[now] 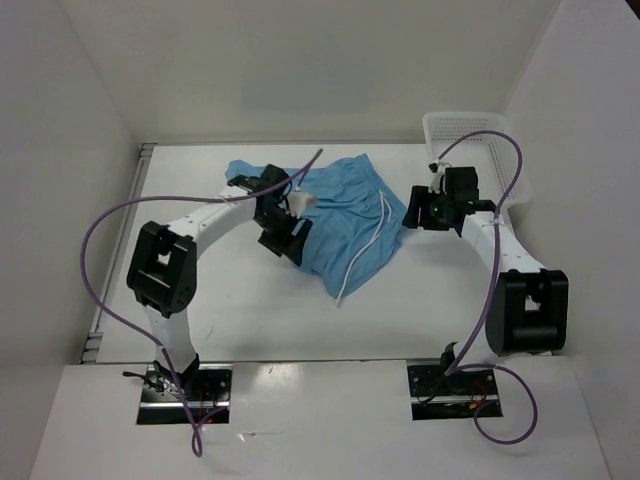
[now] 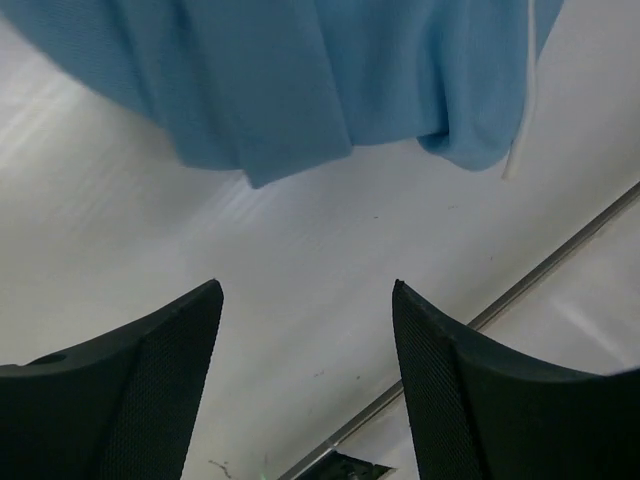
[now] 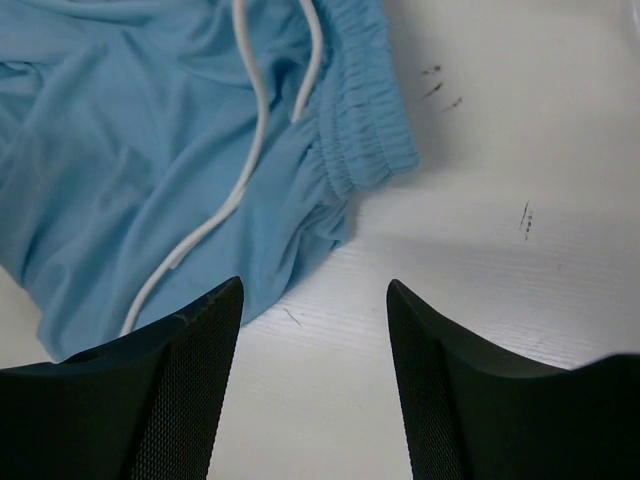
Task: Fold and stack the shorts
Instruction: Flatten the shorts out
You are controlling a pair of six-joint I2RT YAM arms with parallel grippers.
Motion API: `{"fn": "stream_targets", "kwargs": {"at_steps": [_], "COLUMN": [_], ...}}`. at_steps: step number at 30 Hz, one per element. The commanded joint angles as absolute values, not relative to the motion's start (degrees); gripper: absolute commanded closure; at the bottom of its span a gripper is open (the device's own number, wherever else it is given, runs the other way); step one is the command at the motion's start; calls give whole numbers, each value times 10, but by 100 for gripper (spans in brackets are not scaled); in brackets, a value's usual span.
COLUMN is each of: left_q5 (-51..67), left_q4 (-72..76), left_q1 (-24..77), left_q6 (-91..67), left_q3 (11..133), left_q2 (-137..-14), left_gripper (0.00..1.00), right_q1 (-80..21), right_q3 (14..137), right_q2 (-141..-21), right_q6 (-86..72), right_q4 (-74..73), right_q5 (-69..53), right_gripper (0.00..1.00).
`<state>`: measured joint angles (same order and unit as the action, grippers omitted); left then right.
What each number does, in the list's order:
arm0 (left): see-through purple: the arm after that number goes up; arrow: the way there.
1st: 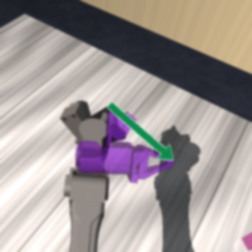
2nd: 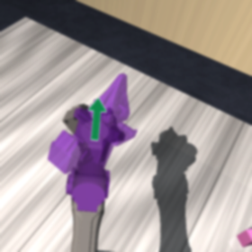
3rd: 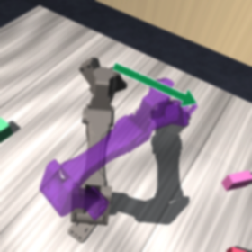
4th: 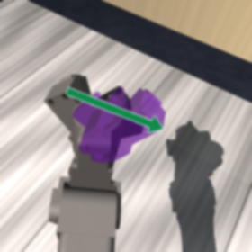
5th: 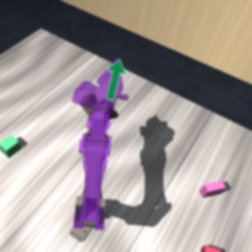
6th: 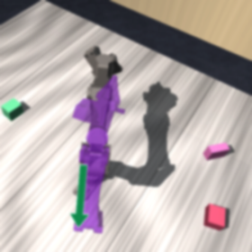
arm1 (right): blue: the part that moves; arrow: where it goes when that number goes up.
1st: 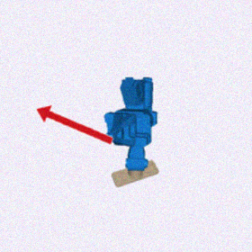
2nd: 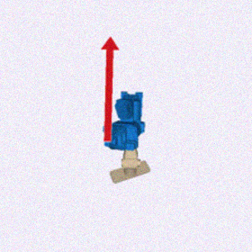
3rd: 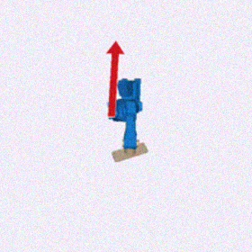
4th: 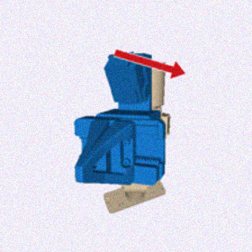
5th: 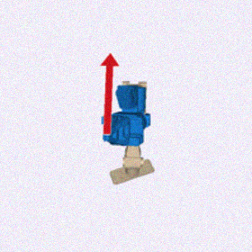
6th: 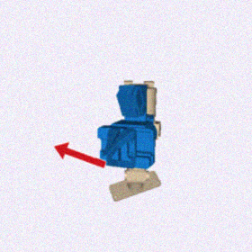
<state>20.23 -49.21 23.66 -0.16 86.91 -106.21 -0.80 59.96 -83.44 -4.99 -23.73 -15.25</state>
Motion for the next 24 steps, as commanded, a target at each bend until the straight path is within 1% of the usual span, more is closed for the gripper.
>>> {"fn": "stream_targets", "kwargs": {"at_steps": [1, 4, 5, 6, 7, 12, 17, 18, 20, 21, 22, 24], "left_q5": [220, 225, 219, 219, 219, 182, 202, 202, 202, 208, 208, 208], "left_q4": [-439, -403, -389, -383, -378, -336, -331, -330, -330, -330, -330, -337], "left_q1": [229, 240, 245, 245, 250, 262, 262, 268, 268, 268, 268, 268], "left_q6": [0, 0, 0, 0, 0, 0, 0, 0, 0, 0, 0, 0], "left_q3": [839, 839, 839, 839, 839, 826, 840, 840, 846, 846, 846, 852], "left_q2": [-1081, -1103, -1116, -1121, -1127, -1146, -1181, -1186, -1199, -1208, -1216, -1223], "left_gripper": [23, 18, 16, 16, 14, 12, 12, 15, 26, 33, 44, 55], "right_q1": [-5, -5, -5, -5, -5, -5, -5, -5, -11, -16, -16, -21], "right_q3": [593, 599, 599, 606, 606, 619, 632, 638, 649, 649, 654, 659], "right_q2": [-862, -895, -903, -910, -918, -974, -1002, -1011, -1019, -1026, -1034, -1041], "right_q6": [-68, -95, -104, -111, -121, -151, -170, -171, -182, -182, -182, -188], "right_q4": [-213, -197, -189, -182, -177, -148, -128, -128, -123, -117, -112, -106], "right_q5": [-129, -142, -142, -142, -142, -142, -142, -142, -142, -142, -148, -166], "right_gripper": [35, 33, 29, 28, 28, 27, 27, 27, 27, 29, 33, 42]}}
